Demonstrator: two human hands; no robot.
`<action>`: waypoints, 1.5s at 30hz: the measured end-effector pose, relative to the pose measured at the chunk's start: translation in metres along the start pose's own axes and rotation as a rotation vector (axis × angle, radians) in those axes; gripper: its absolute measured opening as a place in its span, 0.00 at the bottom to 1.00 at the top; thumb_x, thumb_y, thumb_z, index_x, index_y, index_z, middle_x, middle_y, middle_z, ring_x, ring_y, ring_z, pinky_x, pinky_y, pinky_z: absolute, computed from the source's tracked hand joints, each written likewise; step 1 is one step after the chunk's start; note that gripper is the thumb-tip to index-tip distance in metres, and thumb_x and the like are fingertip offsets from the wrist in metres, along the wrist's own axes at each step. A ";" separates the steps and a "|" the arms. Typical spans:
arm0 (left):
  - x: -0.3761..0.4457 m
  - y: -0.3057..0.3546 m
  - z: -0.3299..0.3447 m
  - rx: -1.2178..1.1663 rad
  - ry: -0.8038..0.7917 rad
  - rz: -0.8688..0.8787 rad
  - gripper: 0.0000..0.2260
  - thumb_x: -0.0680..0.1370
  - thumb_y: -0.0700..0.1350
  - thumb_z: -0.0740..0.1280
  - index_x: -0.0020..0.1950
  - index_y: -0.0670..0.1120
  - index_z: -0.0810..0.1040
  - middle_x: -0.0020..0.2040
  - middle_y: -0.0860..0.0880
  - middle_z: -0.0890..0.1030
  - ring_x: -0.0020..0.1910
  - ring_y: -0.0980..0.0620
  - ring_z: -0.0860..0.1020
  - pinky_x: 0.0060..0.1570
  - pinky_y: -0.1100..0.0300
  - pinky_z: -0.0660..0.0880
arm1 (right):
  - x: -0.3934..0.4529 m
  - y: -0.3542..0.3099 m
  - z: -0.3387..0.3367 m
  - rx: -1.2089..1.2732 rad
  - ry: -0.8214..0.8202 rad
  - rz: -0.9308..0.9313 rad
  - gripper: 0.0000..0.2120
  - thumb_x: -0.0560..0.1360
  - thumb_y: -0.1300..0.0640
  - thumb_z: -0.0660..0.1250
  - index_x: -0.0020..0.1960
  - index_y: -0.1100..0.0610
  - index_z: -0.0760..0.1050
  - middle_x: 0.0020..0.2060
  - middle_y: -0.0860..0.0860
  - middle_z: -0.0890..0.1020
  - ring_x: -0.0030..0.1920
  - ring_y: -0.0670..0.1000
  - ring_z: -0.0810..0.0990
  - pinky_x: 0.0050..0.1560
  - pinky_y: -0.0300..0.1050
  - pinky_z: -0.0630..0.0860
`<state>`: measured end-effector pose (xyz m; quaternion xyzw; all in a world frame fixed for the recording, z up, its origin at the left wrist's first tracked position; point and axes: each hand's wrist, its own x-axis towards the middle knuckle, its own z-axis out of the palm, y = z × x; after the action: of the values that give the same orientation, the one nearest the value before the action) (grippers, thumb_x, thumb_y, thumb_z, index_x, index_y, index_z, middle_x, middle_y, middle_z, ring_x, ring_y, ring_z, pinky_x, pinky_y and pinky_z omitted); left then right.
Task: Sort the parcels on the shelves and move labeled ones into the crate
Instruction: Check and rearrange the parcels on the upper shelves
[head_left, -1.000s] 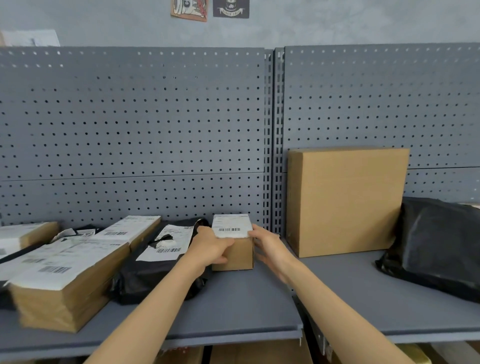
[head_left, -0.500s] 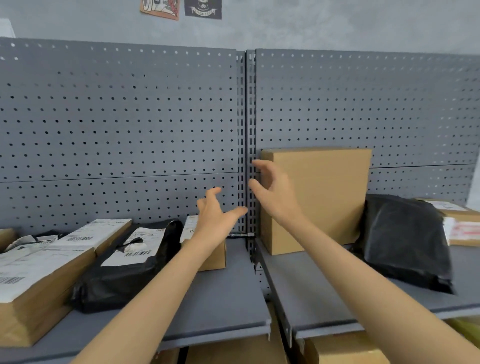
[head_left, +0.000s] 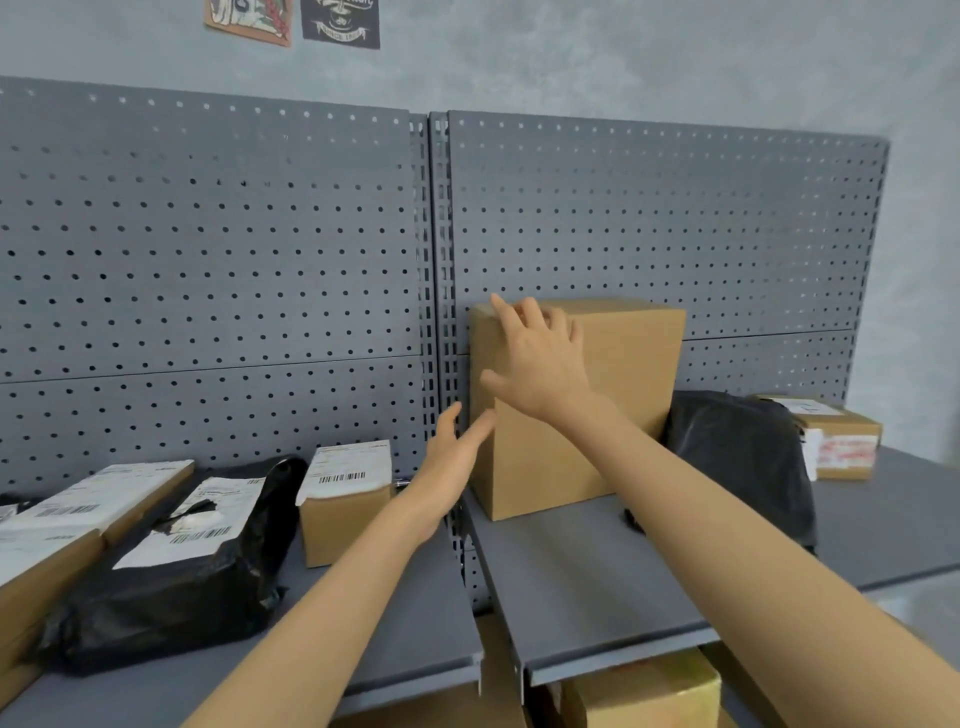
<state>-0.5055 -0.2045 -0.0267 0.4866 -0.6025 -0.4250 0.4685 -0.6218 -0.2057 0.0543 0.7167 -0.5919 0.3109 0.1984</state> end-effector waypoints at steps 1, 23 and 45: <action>0.001 0.000 0.000 -0.026 0.016 0.001 0.31 0.76 0.64 0.57 0.75 0.58 0.50 0.76 0.52 0.55 0.73 0.49 0.59 0.69 0.47 0.61 | -0.005 0.000 -0.004 -0.005 0.032 0.007 0.38 0.72 0.46 0.65 0.77 0.51 0.51 0.68 0.53 0.64 0.68 0.61 0.61 0.69 0.64 0.58; 0.007 -0.019 0.040 -0.296 -0.064 -0.285 0.21 0.66 0.61 0.72 0.54 0.55 0.73 0.62 0.47 0.72 0.60 0.44 0.70 0.48 0.45 0.73 | -0.118 0.074 -0.060 0.705 0.148 0.983 0.44 0.67 0.26 0.58 0.75 0.50 0.56 0.71 0.53 0.55 0.72 0.58 0.52 0.67 0.60 0.57; -0.038 0.004 0.001 -0.299 -0.159 -0.071 0.27 0.68 0.56 0.73 0.64 0.51 0.71 0.56 0.51 0.79 0.52 0.51 0.79 0.41 0.53 0.78 | -0.143 0.090 -0.096 1.166 0.344 0.540 0.31 0.62 0.52 0.62 0.66 0.43 0.71 0.54 0.39 0.76 0.53 0.39 0.77 0.45 0.38 0.74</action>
<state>-0.5043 -0.1667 -0.0291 0.3974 -0.5502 -0.5632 0.4713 -0.7446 -0.0593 0.0192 0.4734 -0.4455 0.7289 -0.2150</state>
